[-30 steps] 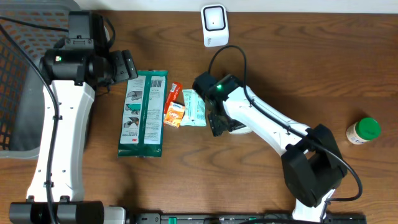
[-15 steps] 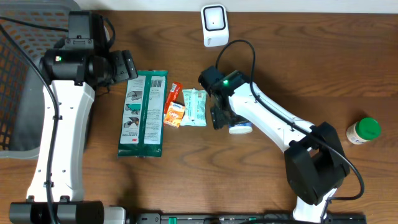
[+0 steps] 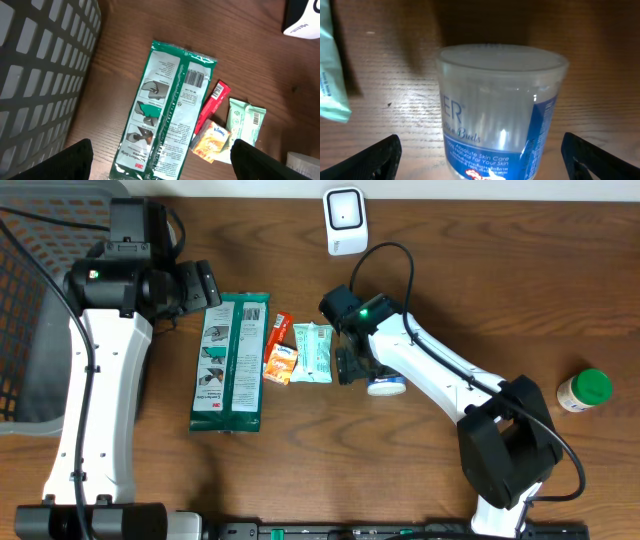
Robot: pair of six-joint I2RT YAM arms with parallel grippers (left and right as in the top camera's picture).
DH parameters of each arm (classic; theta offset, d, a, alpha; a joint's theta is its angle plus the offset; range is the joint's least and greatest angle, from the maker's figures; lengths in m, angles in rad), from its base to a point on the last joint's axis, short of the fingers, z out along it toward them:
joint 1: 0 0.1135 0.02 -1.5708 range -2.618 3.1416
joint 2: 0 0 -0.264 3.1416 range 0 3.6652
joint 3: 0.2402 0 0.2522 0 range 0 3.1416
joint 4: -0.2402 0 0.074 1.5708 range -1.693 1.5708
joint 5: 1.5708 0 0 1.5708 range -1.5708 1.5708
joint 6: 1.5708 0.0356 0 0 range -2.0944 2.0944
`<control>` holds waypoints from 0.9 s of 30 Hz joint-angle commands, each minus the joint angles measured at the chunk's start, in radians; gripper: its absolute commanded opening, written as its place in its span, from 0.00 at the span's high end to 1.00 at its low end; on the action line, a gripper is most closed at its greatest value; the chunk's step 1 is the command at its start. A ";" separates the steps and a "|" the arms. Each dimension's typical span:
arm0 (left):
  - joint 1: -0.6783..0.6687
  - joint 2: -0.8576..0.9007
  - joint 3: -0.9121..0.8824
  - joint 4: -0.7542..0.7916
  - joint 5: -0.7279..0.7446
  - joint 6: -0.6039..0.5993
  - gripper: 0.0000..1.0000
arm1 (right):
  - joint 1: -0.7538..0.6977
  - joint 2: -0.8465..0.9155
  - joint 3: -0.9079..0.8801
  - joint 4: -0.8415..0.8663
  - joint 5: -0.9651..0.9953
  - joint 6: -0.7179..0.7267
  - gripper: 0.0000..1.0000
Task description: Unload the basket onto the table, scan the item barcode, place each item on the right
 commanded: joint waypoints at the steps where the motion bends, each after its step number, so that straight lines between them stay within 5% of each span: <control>1: 0.003 0.008 -0.002 -0.002 0.006 0.006 0.12 | -0.005 -0.004 -0.008 0.005 0.091 0.025 0.04; 16: 0.003 0.008 -0.002 -0.002 0.006 0.006 0.12 | -0.032 0.001 -0.008 -0.014 0.116 -0.006 0.03; 27: 0.003 0.008 -0.002 -0.002 0.006 0.006 0.12 | -0.045 0.001 -0.068 0.005 0.100 -0.036 0.12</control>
